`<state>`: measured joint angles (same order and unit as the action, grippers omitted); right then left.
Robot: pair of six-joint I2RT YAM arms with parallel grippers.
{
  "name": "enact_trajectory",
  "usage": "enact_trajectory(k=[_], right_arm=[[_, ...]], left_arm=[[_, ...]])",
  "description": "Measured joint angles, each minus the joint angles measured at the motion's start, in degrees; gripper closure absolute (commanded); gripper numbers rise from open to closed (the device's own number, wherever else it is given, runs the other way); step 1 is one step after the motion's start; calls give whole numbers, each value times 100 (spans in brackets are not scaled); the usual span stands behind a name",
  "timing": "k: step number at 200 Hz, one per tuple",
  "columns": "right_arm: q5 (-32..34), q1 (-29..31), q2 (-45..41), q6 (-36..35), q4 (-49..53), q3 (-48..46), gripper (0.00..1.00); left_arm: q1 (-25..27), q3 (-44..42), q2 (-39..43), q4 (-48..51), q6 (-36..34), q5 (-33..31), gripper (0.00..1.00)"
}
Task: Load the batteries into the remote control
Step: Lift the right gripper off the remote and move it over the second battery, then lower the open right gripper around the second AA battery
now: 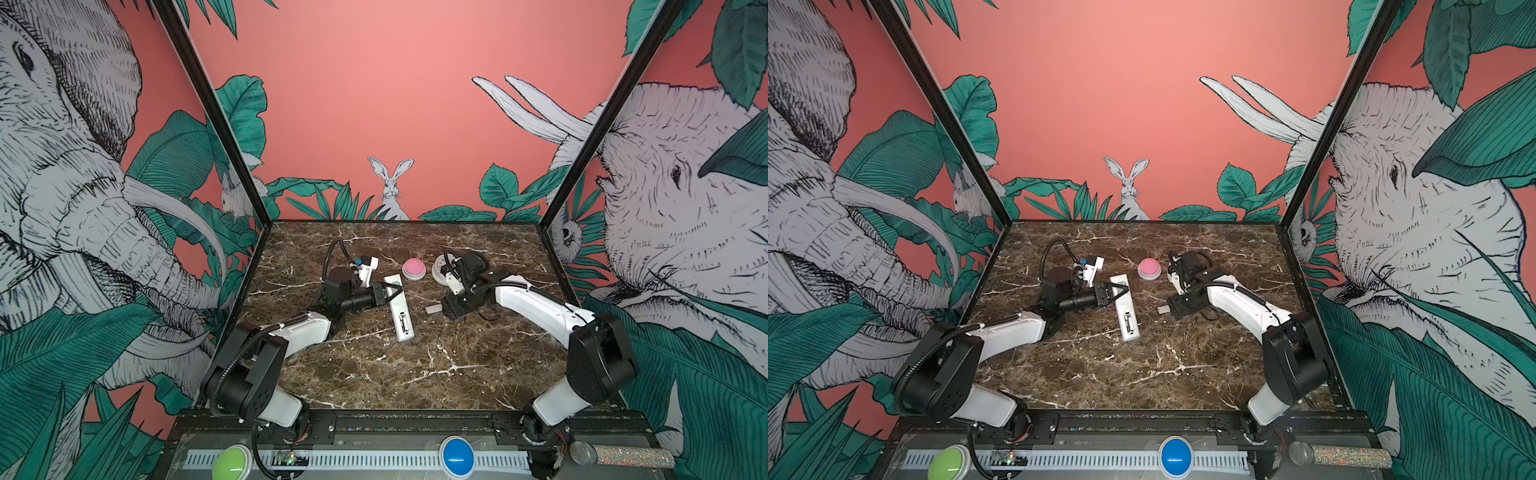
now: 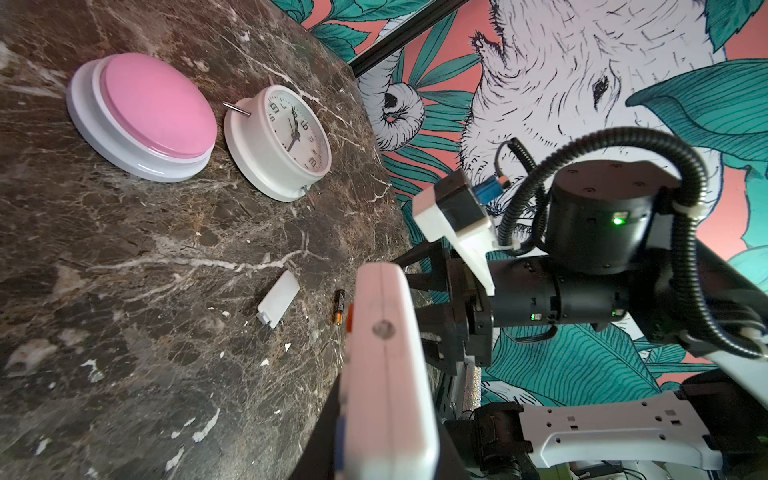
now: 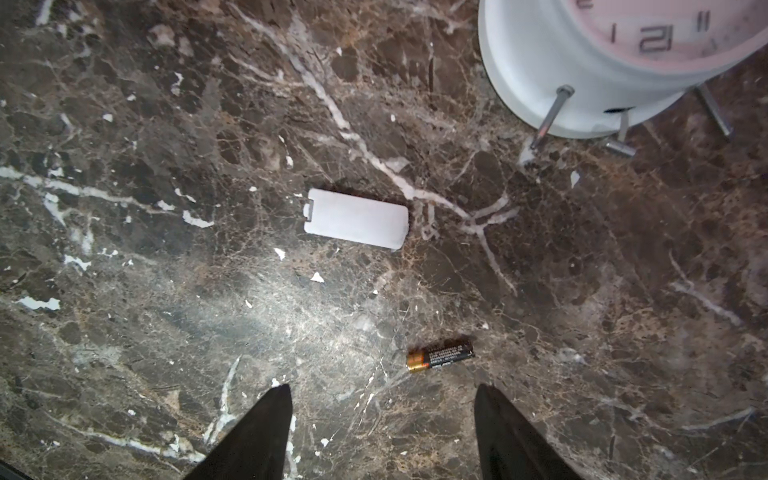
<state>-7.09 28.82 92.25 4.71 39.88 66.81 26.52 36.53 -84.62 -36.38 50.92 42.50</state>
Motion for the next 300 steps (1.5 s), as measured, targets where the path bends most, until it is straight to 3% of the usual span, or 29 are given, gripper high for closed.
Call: enact_trajectory(k=[105,300], right_arm=[[-223,-269,824,66,-35,44,28],[-411,-485,1176,63,-195,20,27]], left_arm=[[0,7,0,0,2,0,100],[0,105,-37,-9,9,7,100]])
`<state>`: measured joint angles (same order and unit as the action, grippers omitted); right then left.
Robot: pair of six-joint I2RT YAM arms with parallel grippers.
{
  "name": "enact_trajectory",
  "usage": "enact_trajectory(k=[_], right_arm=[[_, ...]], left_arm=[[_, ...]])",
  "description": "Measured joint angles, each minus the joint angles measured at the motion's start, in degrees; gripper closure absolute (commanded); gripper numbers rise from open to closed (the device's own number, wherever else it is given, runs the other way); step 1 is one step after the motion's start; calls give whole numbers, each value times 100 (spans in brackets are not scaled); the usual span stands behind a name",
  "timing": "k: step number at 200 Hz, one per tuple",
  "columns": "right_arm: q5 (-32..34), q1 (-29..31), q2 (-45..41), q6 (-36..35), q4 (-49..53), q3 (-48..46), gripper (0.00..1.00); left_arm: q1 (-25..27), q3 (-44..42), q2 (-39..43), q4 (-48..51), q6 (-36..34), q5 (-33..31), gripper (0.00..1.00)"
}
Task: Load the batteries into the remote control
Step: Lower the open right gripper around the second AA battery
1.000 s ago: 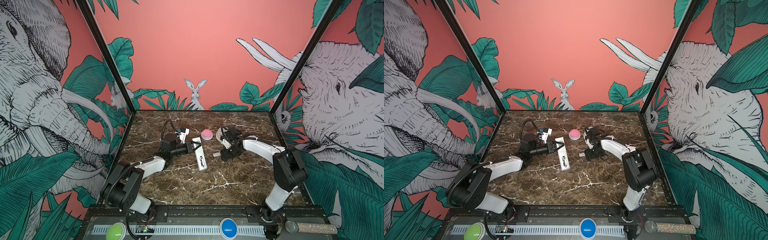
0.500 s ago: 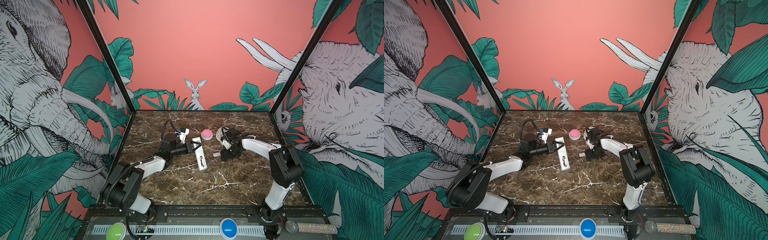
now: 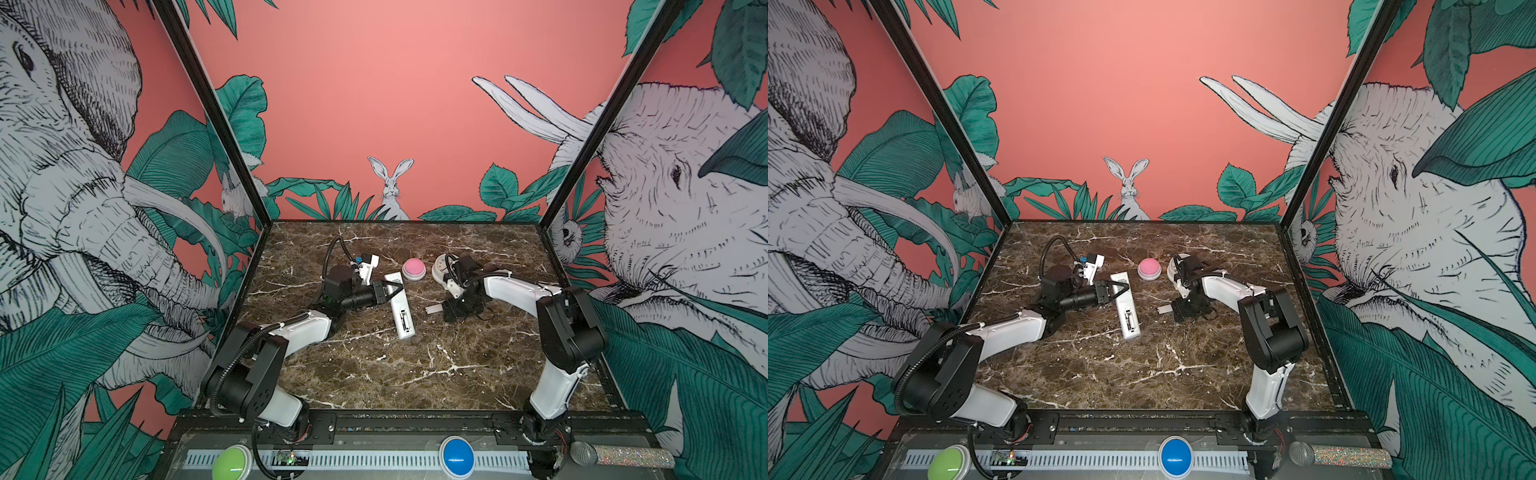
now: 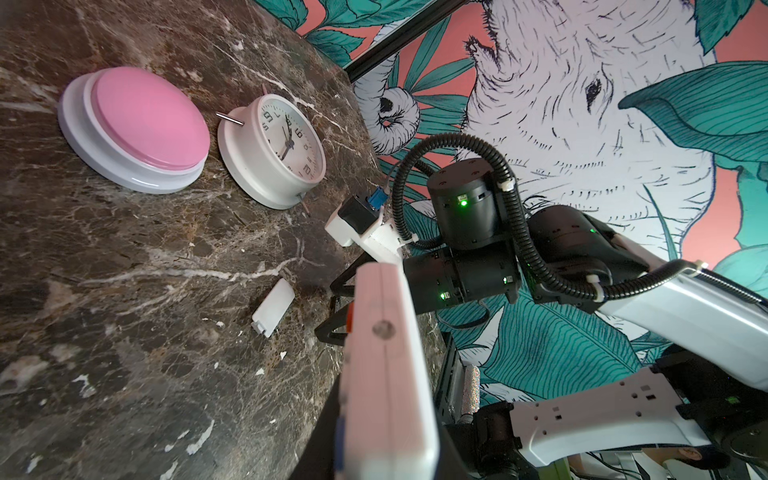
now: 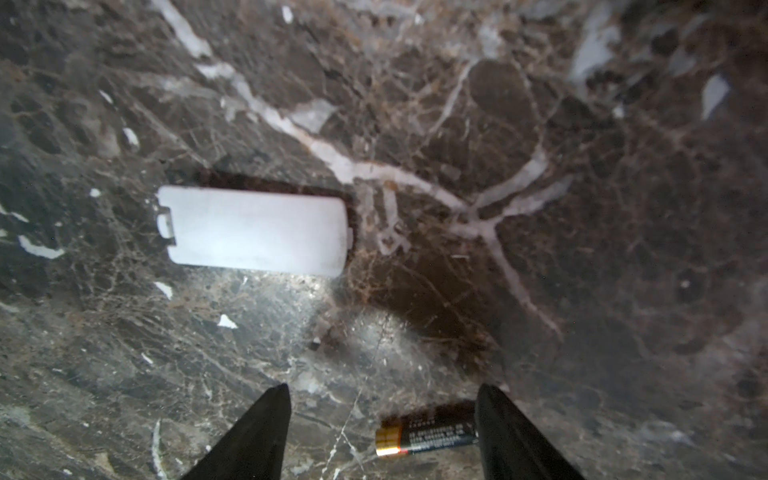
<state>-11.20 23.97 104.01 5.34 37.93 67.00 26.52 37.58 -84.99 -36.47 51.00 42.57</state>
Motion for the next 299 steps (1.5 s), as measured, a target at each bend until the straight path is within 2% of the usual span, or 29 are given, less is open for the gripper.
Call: enact_trajectory(k=[182,299], right_arm=[[74,-39,-323,24,66,-511,28],[470,0,-356,-79,413,-566,38]], left_arm=[[0,0,-72,-122,44,4,100],[-17,-13,-72,-275,129,11,100]])
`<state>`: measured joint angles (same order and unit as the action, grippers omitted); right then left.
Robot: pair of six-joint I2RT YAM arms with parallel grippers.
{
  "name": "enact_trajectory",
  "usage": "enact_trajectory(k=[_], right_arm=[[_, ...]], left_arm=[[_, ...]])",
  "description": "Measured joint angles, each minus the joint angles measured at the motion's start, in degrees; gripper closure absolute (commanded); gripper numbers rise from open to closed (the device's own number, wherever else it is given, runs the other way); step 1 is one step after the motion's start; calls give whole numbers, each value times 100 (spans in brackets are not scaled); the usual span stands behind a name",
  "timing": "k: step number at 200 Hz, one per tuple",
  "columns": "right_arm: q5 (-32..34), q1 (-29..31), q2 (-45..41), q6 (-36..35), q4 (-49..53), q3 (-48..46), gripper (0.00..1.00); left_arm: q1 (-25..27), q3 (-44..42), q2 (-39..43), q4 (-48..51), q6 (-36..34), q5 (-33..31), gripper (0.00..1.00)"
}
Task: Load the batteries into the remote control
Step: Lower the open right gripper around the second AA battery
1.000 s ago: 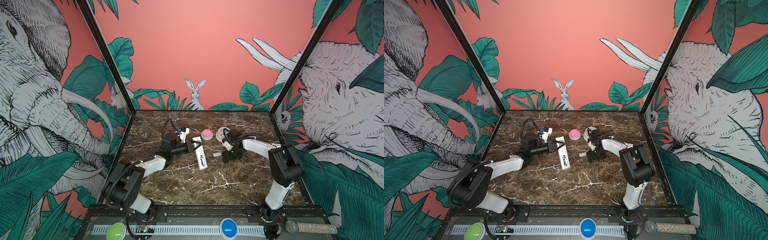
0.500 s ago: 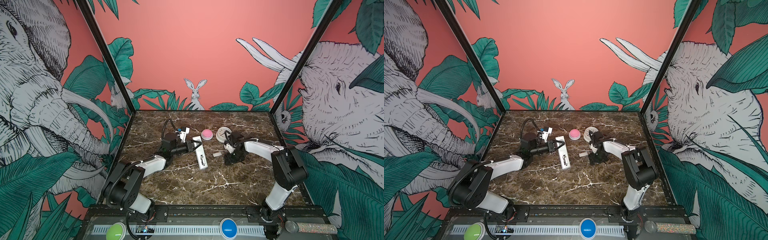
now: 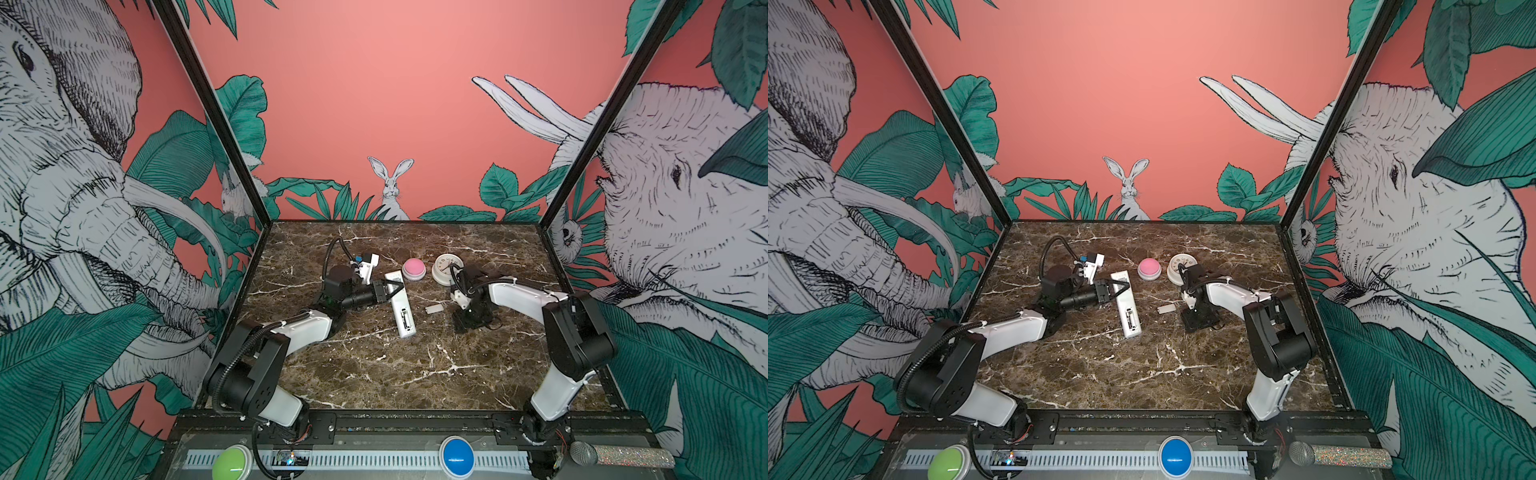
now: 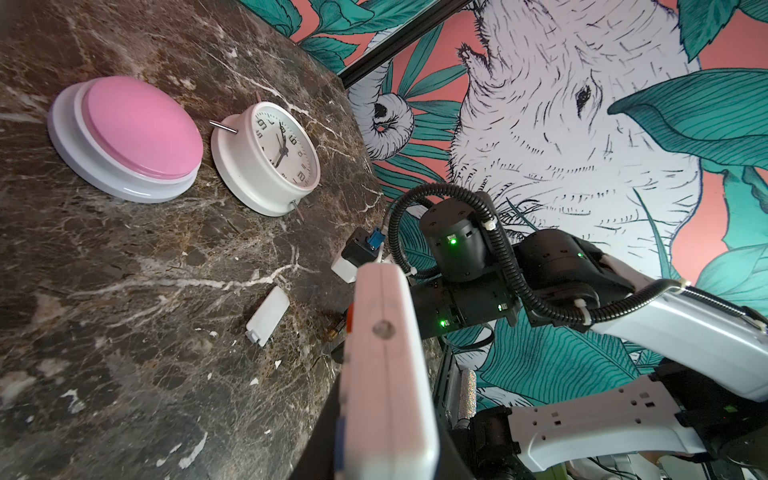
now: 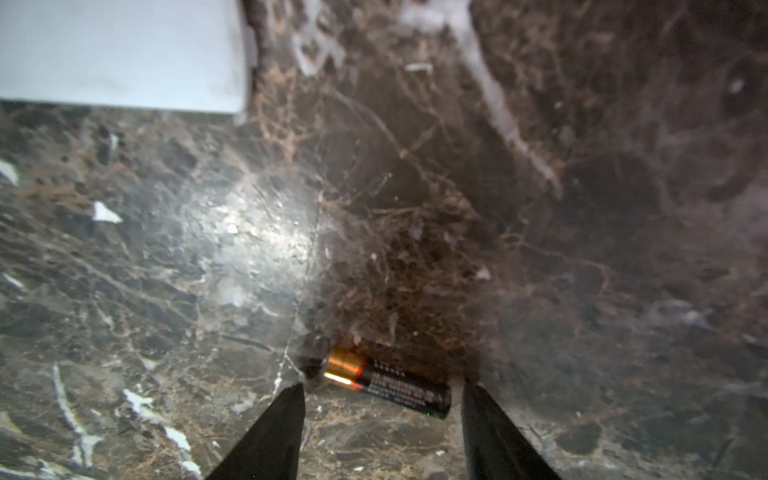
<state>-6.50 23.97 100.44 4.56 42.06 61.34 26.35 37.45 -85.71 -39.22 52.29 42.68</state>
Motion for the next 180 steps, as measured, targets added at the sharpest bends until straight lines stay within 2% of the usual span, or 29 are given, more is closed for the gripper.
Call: enact_trajectory(k=[59,147,180], right_arm=[[417,192,153,-162,186,153,41],[627,280,374,-463,343,437,45],[654,321,391,-540,354,459,52]], left_arm=[[-17,-11,0,-55,66,0,100],[-20,-11,0,-92,66,0,100],[-20,-11,0,-92,66,0,100]])
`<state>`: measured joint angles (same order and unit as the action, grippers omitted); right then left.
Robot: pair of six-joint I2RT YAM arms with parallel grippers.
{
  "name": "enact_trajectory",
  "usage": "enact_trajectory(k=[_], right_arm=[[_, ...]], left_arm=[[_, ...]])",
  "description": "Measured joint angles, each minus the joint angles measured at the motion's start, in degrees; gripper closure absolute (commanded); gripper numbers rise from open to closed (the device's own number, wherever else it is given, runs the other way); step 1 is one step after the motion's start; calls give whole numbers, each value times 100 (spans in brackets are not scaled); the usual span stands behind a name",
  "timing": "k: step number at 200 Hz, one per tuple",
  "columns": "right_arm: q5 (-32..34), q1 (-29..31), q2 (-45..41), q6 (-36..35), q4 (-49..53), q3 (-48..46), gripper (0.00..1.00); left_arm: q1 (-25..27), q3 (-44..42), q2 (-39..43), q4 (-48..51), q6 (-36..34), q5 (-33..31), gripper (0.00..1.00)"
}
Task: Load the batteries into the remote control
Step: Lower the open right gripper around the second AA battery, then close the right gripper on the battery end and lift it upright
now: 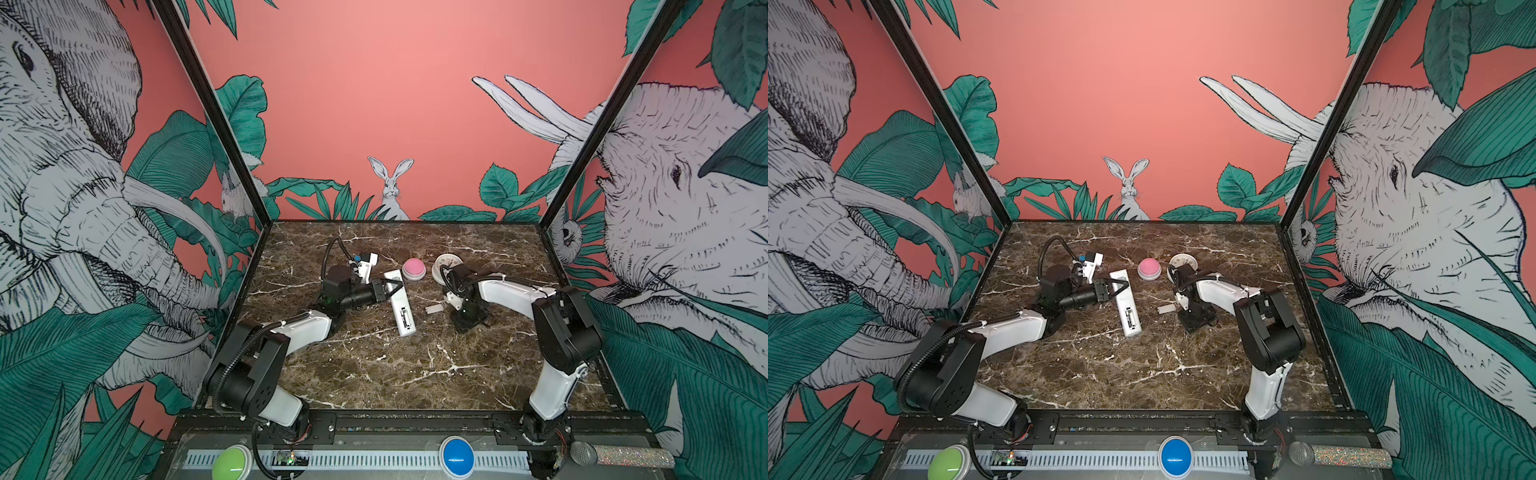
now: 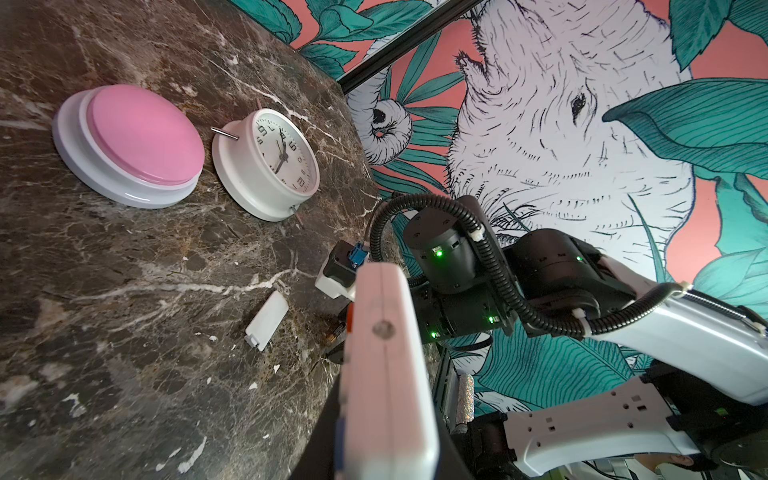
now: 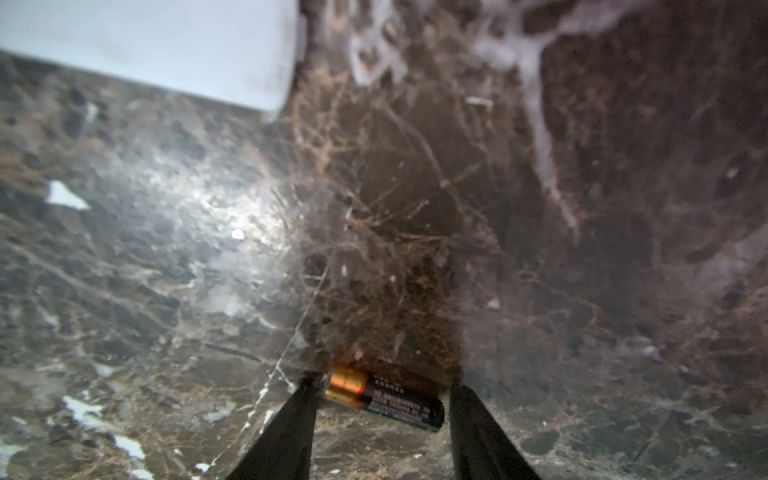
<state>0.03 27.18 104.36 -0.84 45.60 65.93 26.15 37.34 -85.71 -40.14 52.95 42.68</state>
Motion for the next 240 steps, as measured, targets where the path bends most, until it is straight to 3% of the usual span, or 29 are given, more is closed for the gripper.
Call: enact_trajectory(k=[71,95,117,134,240], right_arm=[[-4,105,39,-87,33,31,63],[48,162,50,-90,52,48,62],[160,223,90,-109,98,105,53],[245,245,149,-131,168,190,51],[221,358,267,-376,267,339,62]], left_arm=[[0,0,0,0,0,-2,100],[0,0,0,0,0,0,100],[0,0,0,0,0,-2,100],[0,0,0,0,0,0,100],[-22,0,2,20,-2,-2,100]])
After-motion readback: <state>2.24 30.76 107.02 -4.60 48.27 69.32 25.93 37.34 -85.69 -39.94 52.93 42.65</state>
